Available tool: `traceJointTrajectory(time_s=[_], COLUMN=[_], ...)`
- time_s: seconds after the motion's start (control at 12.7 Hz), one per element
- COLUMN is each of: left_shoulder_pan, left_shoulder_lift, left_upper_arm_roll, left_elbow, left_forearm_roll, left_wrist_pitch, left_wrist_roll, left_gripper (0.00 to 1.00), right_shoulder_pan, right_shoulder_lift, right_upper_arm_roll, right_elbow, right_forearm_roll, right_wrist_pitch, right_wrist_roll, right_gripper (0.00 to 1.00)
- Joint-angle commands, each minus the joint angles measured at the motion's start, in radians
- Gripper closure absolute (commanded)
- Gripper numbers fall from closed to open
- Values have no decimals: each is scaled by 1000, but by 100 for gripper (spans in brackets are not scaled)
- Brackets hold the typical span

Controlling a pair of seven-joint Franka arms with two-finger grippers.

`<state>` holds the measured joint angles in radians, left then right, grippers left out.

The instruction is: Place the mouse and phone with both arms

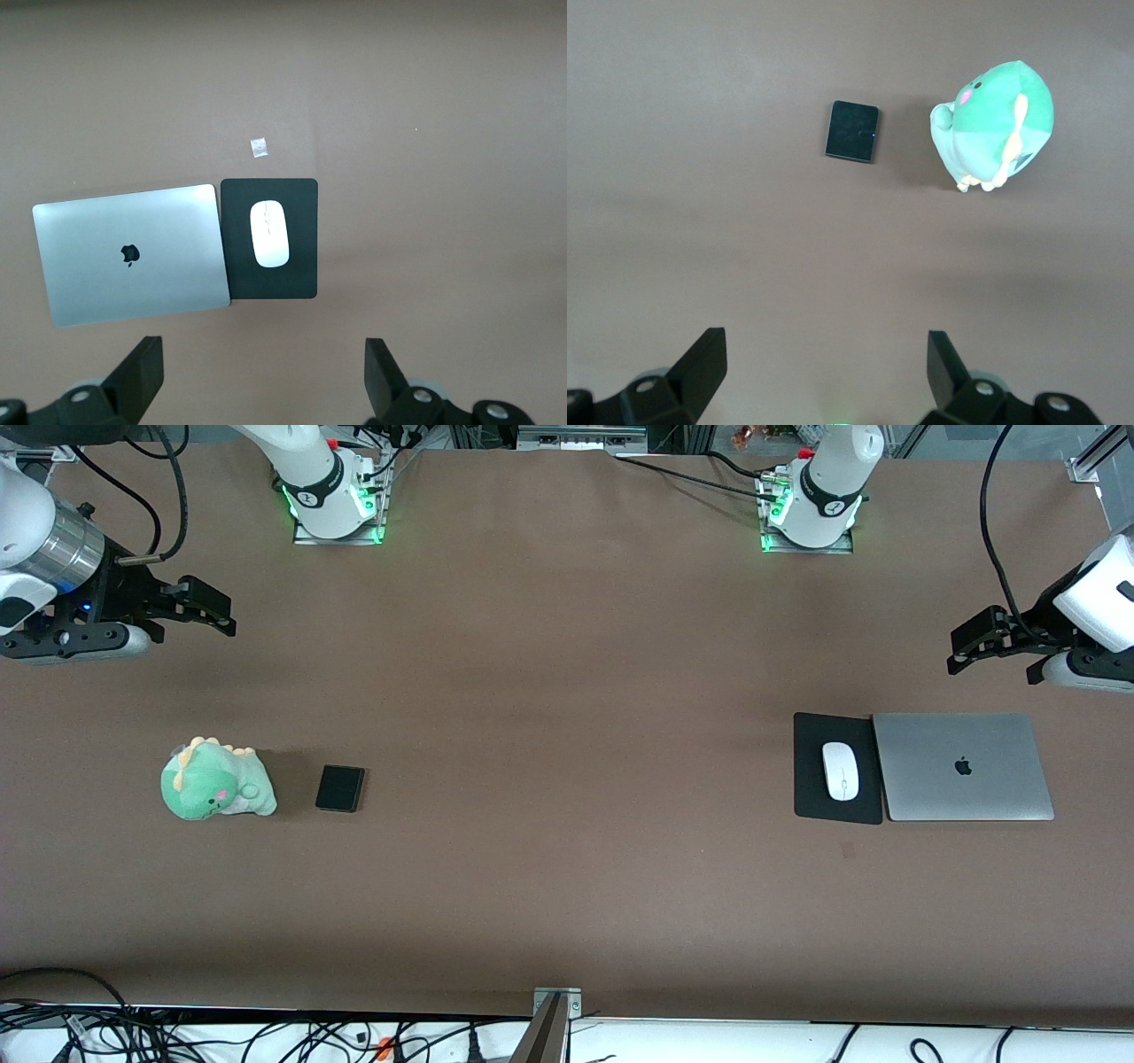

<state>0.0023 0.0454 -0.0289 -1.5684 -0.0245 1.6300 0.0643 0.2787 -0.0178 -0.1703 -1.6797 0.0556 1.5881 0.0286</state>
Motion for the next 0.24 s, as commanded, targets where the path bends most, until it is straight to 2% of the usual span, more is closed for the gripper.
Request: traceJointTrajectory(time_s=[0.0, 0.16], left_shoulder_pan=[-1, -1], left_shoulder_lift=[-6, -6], left_upper_arm_roll=[0, 0], left_elbow=[11, 11], left_forearm_roll=[-2, -2], left_wrist_pitch=[-15, -15], left_wrist_roll=[12, 12], left_gripper=[0, 0], right_shoulder_pan=[-21, -21], right_shoulder_lift=[24, 27], right_upper_arm_roll=[18, 18], right_elbow=[41, 57], right_forearm_roll=[-16, -20], right_wrist_pitch=[-17, -17], right_wrist_roll=[0, -3], right_gripper=[0, 0])
